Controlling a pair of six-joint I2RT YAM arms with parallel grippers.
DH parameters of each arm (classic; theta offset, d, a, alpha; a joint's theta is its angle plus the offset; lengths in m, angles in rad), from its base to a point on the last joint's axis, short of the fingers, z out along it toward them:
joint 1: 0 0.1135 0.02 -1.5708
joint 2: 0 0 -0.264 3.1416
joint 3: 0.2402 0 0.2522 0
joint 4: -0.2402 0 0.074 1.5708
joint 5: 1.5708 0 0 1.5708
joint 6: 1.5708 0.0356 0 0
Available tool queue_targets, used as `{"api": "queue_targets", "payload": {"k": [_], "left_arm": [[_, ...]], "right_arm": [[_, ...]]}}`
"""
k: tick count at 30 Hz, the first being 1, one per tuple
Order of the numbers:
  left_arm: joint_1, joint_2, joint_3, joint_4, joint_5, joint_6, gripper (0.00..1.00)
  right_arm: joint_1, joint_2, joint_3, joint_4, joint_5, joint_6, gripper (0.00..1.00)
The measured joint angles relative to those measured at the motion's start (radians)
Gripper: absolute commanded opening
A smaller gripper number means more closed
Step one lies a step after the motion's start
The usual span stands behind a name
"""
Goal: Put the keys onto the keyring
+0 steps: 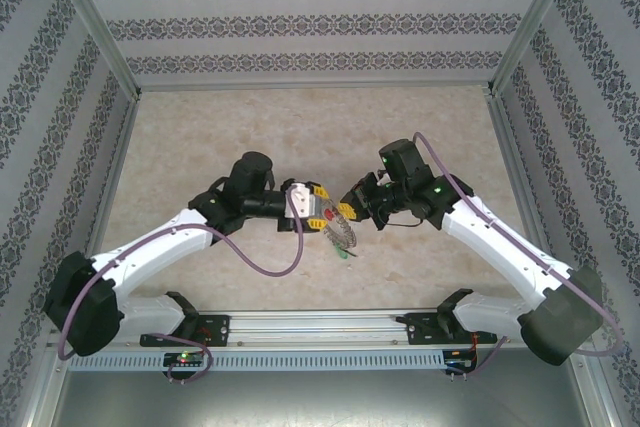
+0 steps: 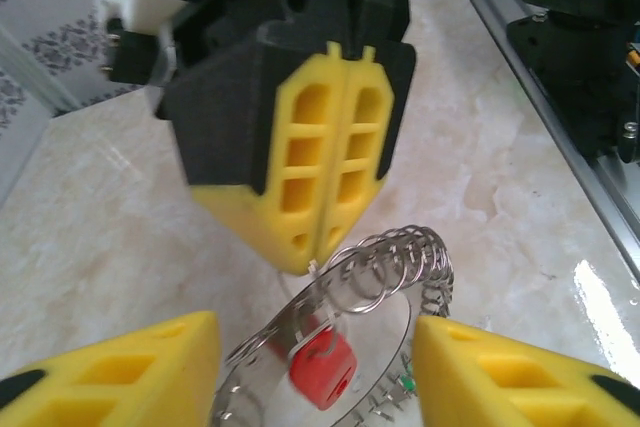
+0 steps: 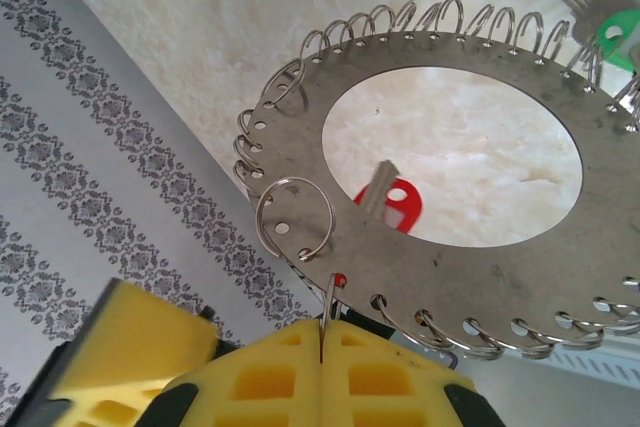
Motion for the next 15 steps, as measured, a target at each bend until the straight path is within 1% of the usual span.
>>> {"api": "queue_targets", "payload": {"k": [5,9,15], "left_arm": [[-0.052,0.058,0.0,0.018,-0.032,0.001,0.45],[-0.07,0.082,0.0,0.02,-0.071,0.008,0.42],[-0.076,0.091,0.0,0.047,-0.156,0.005,0.41]], "right_arm": [[0.0,-0.01,-0.036,0.021,0.005,0.033,0.0],[0.0,-0.012,-0.056,0.021,0.016,0.056,0.0],[0.001,-0.021,-0.065,0.04,0.023,0.08,0.0]]}}
